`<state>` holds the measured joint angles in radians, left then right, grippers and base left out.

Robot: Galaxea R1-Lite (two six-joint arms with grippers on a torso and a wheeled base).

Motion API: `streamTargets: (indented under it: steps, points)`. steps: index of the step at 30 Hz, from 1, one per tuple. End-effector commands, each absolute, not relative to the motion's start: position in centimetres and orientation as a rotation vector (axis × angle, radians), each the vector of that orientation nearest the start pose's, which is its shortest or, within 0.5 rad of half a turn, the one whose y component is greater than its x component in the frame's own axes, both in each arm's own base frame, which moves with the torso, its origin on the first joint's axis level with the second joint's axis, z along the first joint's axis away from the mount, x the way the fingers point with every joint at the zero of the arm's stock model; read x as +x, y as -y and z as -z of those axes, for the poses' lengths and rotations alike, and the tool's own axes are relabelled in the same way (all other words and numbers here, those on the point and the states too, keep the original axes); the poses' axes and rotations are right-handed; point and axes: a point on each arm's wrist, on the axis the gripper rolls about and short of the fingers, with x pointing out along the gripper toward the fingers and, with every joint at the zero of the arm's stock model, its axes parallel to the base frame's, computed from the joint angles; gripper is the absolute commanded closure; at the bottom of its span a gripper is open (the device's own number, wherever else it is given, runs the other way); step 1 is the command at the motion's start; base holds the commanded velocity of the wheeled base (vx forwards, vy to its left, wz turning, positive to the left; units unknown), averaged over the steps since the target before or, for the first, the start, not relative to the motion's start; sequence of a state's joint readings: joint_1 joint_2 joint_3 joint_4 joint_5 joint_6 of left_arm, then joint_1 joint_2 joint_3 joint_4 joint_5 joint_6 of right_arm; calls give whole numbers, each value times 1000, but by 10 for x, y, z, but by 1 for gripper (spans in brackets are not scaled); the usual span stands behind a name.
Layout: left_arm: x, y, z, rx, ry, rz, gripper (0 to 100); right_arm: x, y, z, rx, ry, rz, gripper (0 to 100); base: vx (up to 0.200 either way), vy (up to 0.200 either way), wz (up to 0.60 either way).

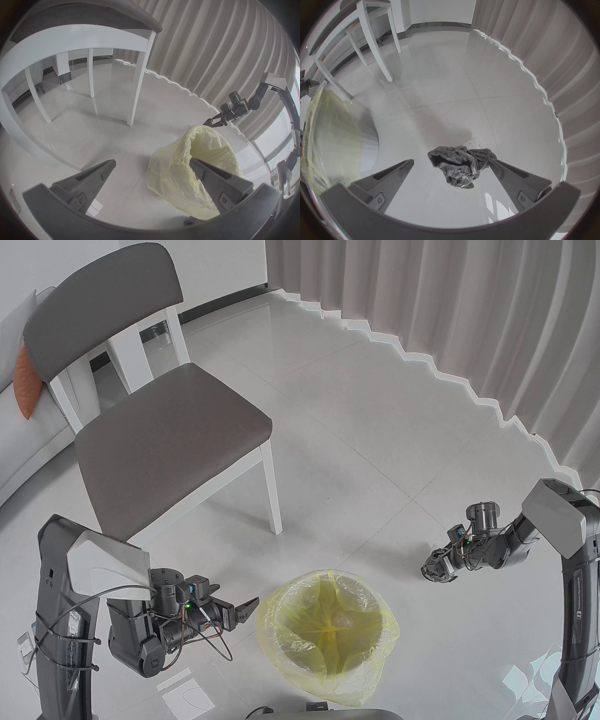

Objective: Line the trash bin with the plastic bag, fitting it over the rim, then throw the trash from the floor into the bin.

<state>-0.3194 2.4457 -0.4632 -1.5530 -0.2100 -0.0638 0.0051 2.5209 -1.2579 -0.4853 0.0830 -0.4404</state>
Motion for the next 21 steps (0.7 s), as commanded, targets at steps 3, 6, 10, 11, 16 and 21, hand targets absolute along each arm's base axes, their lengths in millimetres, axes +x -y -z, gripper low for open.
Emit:
streamTargets:
  steps: [3,6,10,11,16,21]
  points:
    - [303,104,42,-39,-450,502,0,457,-5,58,-393,-740,-256,0,0,0,0]
    - [302,104,42,-39,-452,505,0,461,-5,59,-398,-730,-256,0,0,0,0]
    - [302,105,41,-38,-449,508,0,464,-5,57,-399,-739,-258,0,0,0,0]
    - [302,105,41,-38,-449,507,0,465,-5,58,-398,-750,-261,0,0,0,0]
    - [302,105,41,-38,-447,507,0,469,-5,56,-398,-758,-258,0,0,0,0]
    - [302,105,41,-38,-447,507,0,472,-2,56,-419,-753,-257,100,0,0,0]
